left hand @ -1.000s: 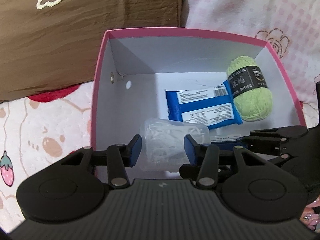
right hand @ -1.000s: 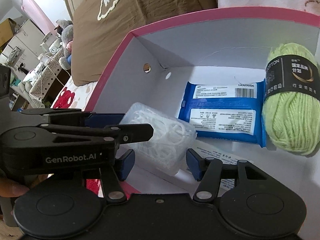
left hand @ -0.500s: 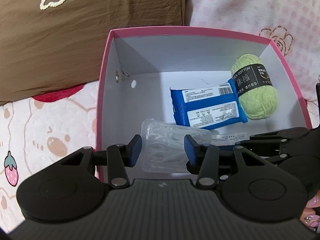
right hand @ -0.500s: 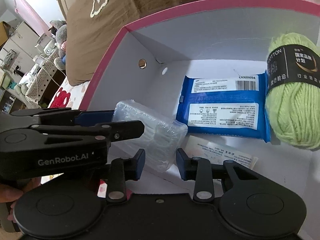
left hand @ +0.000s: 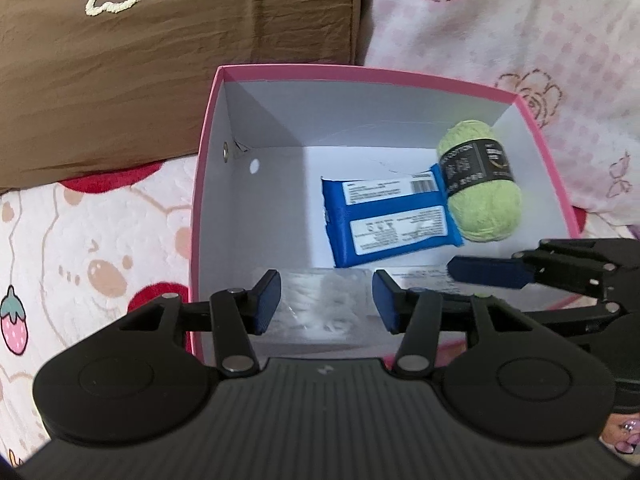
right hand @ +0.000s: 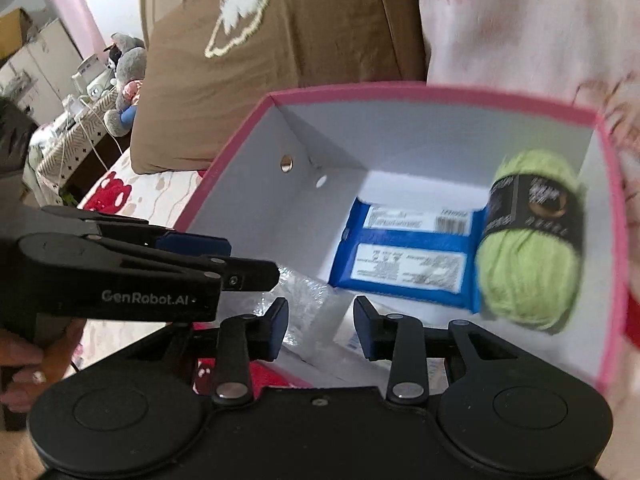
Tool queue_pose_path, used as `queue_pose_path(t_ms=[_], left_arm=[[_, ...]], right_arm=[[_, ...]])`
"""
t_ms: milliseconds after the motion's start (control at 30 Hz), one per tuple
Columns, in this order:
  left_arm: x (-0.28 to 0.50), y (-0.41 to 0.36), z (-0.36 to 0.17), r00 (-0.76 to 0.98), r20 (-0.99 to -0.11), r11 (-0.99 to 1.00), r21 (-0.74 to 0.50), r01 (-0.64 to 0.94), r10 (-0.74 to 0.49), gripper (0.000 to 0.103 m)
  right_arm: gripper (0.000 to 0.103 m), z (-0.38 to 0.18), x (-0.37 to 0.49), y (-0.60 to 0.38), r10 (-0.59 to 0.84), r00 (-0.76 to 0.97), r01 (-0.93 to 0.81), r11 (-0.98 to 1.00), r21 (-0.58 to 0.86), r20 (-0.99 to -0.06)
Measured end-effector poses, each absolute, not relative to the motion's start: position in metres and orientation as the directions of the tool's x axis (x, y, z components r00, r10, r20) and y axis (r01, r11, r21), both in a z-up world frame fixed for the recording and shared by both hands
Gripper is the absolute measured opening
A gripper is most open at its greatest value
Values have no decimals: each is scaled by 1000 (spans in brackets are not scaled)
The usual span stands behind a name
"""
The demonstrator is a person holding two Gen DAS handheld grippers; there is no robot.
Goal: Organize objects
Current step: 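Withdraw the left gripper from the box toward the orange sponge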
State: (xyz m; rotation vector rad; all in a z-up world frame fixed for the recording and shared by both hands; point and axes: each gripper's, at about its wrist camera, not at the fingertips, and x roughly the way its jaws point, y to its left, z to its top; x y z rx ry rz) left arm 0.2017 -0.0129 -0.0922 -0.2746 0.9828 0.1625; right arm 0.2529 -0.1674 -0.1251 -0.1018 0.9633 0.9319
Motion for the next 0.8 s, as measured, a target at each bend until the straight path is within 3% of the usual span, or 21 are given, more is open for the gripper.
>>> queue_pose_path(t_ms=[333, 800], left_arm=[[175, -25, -51, 556, -831, 954, -159, -255, 10, 51], [132, -47, 0, 584, -811, 965, -115, -234, 45, 64]], right_arm=[[45, -71, 225, -200, 628, 361, -746, 638, 191, -689], [57, -26, 182, -223, 594, 434, -759, 646, 80, -678]])
